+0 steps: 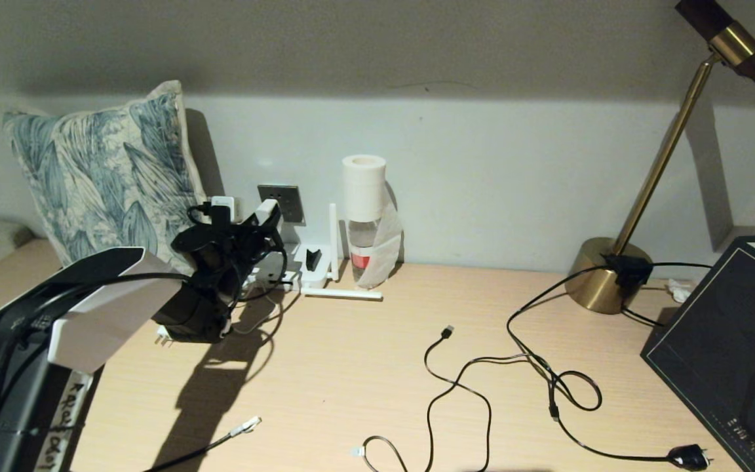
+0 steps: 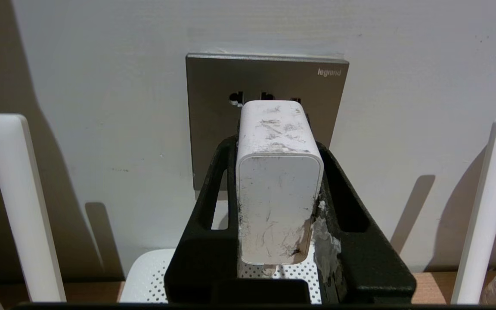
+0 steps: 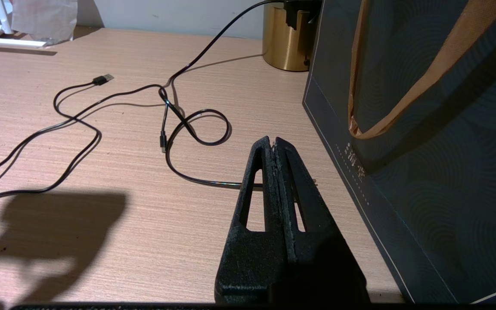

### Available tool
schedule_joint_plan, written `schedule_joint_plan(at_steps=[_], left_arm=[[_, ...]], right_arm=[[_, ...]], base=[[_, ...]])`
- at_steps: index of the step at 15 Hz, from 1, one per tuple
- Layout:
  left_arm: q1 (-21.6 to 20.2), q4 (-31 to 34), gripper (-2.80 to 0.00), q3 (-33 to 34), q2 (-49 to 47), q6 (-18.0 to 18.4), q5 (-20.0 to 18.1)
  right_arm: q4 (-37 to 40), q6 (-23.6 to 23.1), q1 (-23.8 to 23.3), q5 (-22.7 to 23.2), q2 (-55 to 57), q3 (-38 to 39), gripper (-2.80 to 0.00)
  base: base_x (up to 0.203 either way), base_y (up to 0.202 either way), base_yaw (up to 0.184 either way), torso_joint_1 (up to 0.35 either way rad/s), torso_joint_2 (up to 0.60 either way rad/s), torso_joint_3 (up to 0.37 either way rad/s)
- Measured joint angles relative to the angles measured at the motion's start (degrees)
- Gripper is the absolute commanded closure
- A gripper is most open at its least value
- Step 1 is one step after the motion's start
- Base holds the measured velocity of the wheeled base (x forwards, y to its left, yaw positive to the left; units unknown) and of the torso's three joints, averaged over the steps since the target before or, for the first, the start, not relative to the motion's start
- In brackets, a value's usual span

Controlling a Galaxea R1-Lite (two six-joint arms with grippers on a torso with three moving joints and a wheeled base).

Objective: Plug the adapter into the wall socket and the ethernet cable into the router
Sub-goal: Align plug and socket, then pick up cable

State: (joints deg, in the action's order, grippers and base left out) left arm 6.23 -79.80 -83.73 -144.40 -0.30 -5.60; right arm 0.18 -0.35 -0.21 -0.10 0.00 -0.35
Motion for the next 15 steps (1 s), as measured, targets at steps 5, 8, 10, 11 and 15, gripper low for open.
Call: schedule_joint_plan(at_steps=[5,8,10,11,15], left_arm=[[0.0,1.1,0.0,-1.6,-0.2,0.0,0.0],[0.0,1.4,0.0,-1.8,-0.3,0.1,0.0],[-0.1,1.5,0.0,-1.9,-0.3,0.3,0.1],[-0.1,1.4,0.0,-1.9,-0.3,0.5,0.1],[-0.1,1.7,0.0,-2.5,-0.5,1.0,0.1]], right_arm=[[0.0,0.0,0.0,0.0,0.0,0.0,0.0],[0.0,0.0,0.0,0.0,0.0,0.0,0.0],[0.0,0.0,0.0,0.0,0.0,0.0,0.0],[0.0,0.0,0.0,0.0,0.0,0.0,0.0],[0.0,0.0,0.0,0.0,0.0,0.0,0.0]], base=[[0.0,0.0,0.0,0.0,0.0,0.0],[0.0,0.0,0.0,0.0,0.0,0.0],[0.0,0.0,0.0,0.0,0.0,0.0],[0.0,0.0,0.0,0.0,0.0,0.0],[0.0,0.0,0.0,0.0,0.0,0.0]])
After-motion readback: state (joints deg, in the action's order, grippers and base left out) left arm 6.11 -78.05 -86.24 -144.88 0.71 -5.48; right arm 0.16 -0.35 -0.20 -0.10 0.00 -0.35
